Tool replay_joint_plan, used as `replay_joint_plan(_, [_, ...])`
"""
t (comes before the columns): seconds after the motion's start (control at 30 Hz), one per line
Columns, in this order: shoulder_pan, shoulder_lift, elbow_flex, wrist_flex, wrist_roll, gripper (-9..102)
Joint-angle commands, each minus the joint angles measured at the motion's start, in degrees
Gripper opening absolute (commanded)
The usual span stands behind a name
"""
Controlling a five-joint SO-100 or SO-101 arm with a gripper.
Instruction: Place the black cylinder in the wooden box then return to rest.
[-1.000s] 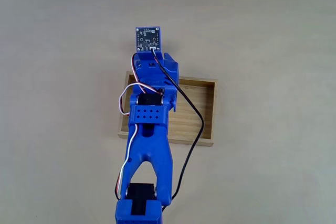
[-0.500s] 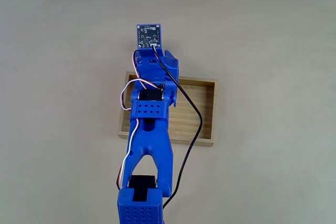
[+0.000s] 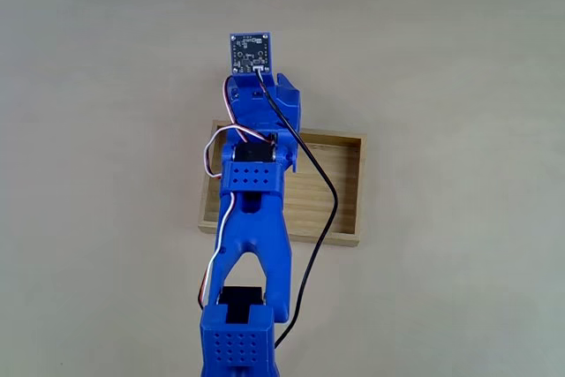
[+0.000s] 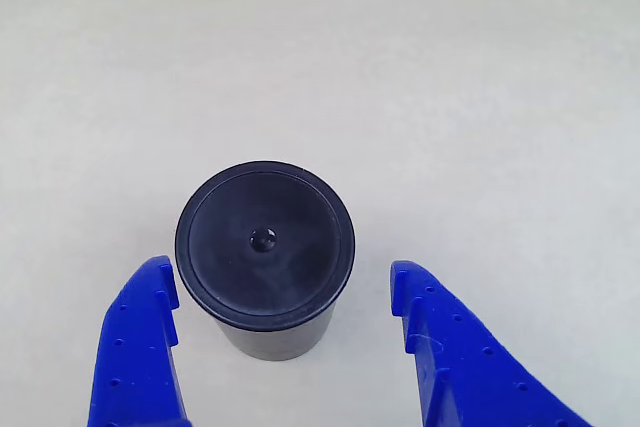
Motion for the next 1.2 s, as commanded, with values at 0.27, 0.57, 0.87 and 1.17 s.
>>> replay_joint_plan(0.27, [-1.2, 0.4, -11.3, -1.9, 0.7, 31])
replay_joint_plan(0.57, [-1.8, 2.5, -13.6, -2.0, 0.7, 31])
replay_joint_plan(0.87, [-1.7, 3.3, -14.7, -2.0, 1.1, 31])
replay_joint_plan(1.17, [-1.2, 3.3, -14.8, -2.0, 1.3, 31])
